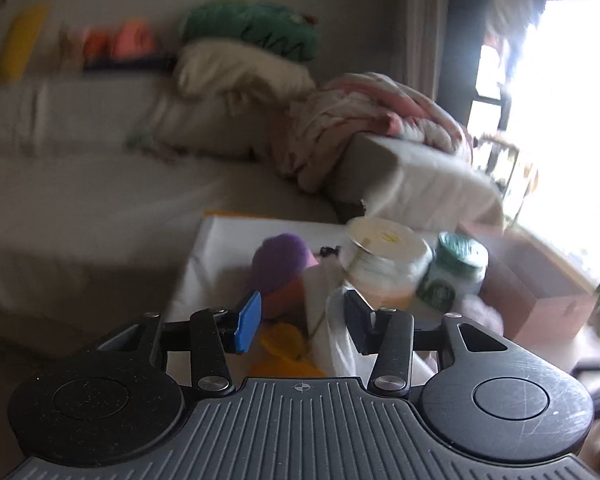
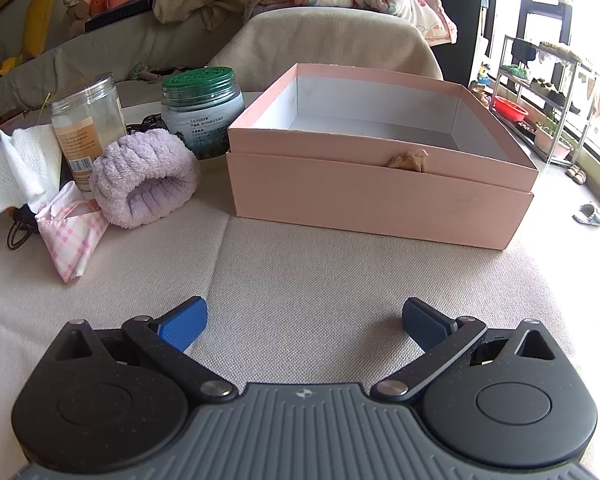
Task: Organize soft objects
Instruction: 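Reach the left gripper down to the purple sponge behind the jars, then grasp the purple sponge with the left gripper while the right gripper reaches the orange flower stick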
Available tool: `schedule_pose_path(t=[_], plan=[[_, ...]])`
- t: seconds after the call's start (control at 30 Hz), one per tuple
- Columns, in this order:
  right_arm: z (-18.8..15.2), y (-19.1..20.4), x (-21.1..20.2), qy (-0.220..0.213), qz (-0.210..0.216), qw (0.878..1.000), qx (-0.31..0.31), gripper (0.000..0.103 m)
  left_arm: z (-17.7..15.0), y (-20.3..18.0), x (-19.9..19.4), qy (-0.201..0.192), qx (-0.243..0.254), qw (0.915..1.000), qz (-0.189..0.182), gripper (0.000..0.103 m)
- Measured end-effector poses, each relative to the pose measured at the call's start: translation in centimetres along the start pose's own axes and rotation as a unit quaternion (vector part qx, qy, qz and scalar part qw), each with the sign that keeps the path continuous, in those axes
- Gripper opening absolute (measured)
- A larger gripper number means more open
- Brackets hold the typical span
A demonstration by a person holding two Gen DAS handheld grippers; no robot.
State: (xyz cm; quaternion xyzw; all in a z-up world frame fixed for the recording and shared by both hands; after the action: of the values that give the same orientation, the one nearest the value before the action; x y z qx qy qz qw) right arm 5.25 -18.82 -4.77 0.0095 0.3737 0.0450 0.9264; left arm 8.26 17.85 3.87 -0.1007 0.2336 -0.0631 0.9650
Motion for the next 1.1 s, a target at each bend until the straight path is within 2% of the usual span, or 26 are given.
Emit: schedule_pose_path(t=[0.03,0.1,0.17,0.23,0.27,0.3,0.4,0.47,0.57,0.7,0.8,0.93,0.97,1.0,1.07,1.1], plan=[[0.0,0.0,0.0,0.0,0.0,1.0,0.0,0.103,0.4,1.1,-0.3,-0.01,-0.041,0.999,-0.014,0.05],[0.0,0.0,-0.1,0.0,0.0,1.0,0.0,0.103,1.3,2.2,-2.0,-0.052,-0.078,0.9947,-0.043,0.05],[0.0,0.1,-0.1,-0.001,-0.001,1.0,0.0,0.103,2.3,2.3,-4.3,-0.105,-0.076,0.9891,-0.068,0.05],[0.0,0.1,-0.1,-0.001,-0.002,1.0,0.001,0.103,3.0,2.1,-5.3,-0.13,-0.07,0.9862,-0.075,0.051],[0.0,0.1,-0.1,-0.001,-0.002,1.0,0.001,0.103,3.0,1.9,-5.0,-0.121,-0.065,0.9884,-0.064,0.05],[0.0,0.1,-0.1,-0.001,-0.003,1.0,0.001,0.103,2.7,1.8,-4.1,-0.096,-0.057,0.9925,-0.05,0.05],[0.0,0.1,-0.1,-0.002,-0.004,1.0,0.003,0.103,1.5,1.1,-1.1,-0.036,-0.04,0.9978,-0.038,0.05],[0.0,0.1,-0.1,-0.002,-0.004,1.0,0.005,0.103,1.4,1.0,0.6,-0.023,-0.043,0.9985,-0.027,0.05],[0.0,0.1,-0.1,-0.003,-0.006,1.0,0.005,0.103,3.1,1.7,3.2,-0.014,-0.073,0.996,-0.05,0.05],[0.0,0.1,0.0,-0.002,-0.005,1.0,0.004,0.103,5.5,2.9,8.3,0.064,-0.097,0.992,-0.049,0.05],[0.0,0.1,0.0,-0.002,-0.005,1.0,0.004,0.103,5.8,2.3,11.6,0.115,-0.09,0.9881,-0.049,0.05],[0.0,0.1,0.0,-0.002,-0.005,1.0,0.003,0.103,5.4,2.5,15.1,0.181,-0.067,0.9813,0.0,0.05],[0.0,0.1,0.0,-0.002,-0.005,1.0,0.003,0.103,5.2,2.6,15.6,0.192,-0.057,0.9798,0.005,0.061],[0.0,0.1,0.0,-0.002,-0.005,1.0,0.003,0.103,5.1,2.6,15.9,0.202,-0.049,0.9781,0.001,0.064],[0.0,0.2,0.0,0.002,-0.002,1.0,-0.004,0.103,4.6,2.5,16.2,0.221,-0.042,0.9744,-0.003,0.068],[0.2,0.5,0.0,0.008,0.005,1.0,-0.021,0.103,4.3,2.5,16.0,0.223,-0.046,0.9736,-0.006,0.066]])
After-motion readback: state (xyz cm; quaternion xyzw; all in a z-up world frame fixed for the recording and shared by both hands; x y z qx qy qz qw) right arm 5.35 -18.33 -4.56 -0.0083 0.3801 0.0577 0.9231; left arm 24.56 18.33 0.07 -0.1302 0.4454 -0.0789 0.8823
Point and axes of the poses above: each gripper's, at about its wrist camera, not at the fingertips, and x roughly the way its jaws point, y to its left, z to its top, the point moved 7 cm from there along x, roughly the way its jaws point, and after that the axes turned 2 degrees about x, right-handed, at the moved point
